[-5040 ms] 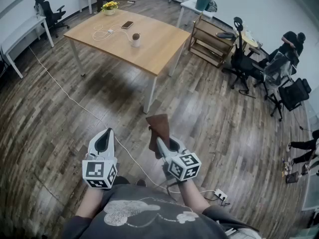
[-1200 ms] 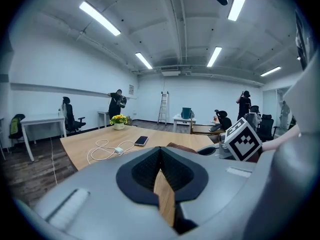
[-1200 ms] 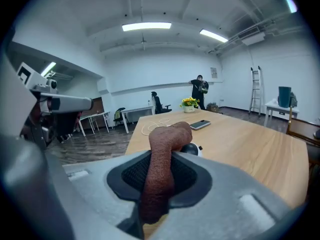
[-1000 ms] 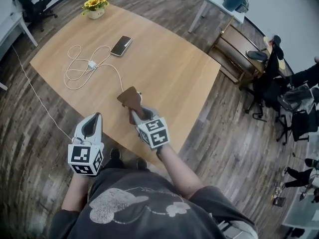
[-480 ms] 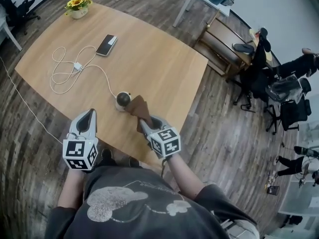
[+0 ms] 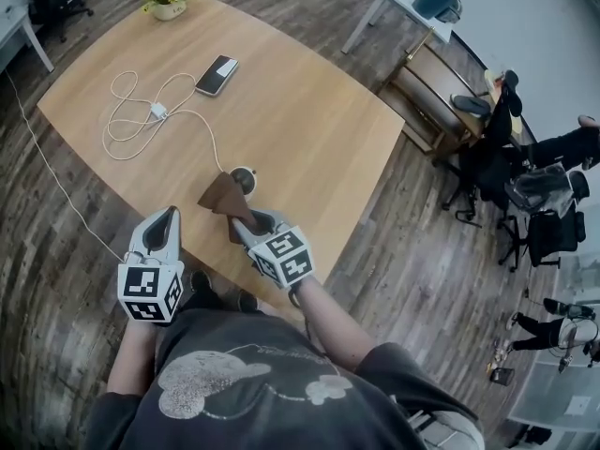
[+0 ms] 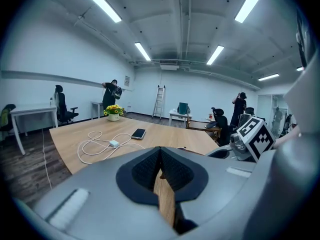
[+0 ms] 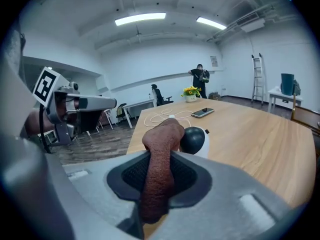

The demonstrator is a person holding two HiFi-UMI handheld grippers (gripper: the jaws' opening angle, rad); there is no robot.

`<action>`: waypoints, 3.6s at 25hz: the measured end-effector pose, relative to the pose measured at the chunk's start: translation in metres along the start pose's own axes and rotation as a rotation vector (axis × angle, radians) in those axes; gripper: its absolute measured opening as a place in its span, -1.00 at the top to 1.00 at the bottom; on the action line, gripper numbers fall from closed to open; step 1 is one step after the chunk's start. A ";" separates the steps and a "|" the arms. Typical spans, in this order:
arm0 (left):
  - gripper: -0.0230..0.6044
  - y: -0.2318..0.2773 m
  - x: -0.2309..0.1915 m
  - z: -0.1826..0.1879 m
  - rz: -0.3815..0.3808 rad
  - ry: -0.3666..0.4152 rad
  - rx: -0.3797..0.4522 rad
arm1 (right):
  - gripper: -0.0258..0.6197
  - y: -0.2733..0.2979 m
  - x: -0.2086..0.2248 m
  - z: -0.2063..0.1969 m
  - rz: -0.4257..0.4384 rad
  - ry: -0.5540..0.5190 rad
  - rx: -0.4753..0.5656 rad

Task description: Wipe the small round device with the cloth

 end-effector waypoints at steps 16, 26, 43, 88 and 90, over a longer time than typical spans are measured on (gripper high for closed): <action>0.87 0.015 -0.030 -0.010 -0.082 -0.004 -0.092 | 0.68 0.030 0.007 -0.040 -0.095 0.194 -0.201; 0.87 0.021 -0.038 -0.012 -0.115 -0.017 -0.131 | 0.68 0.021 -0.006 -0.059 -0.100 0.268 -0.272; 0.87 0.038 -0.011 -0.011 -0.032 -0.049 -0.092 | 0.68 -0.067 0.038 -0.037 -0.148 0.303 0.017; 0.87 0.042 -0.005 0.004 -0.062 -0.033 -0.065 | 0.68 -0.063 0.104 0.012 -0.188 0.210 0.027; 0.87 0.041 -0.008 0.004 -0.057 -0.032 -0.066 | 0.68 -0.050 0.109 0.018 -0.186 0.162 0.016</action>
Point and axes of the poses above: the fingertips, and each gripper's own axes: y forward along the fingers, x to its right, z out of its top, the point moved 5 cm from there along -y, backward along the fingers, and after that the axes turned 15 degrees about -y, right-handed, at the moved point
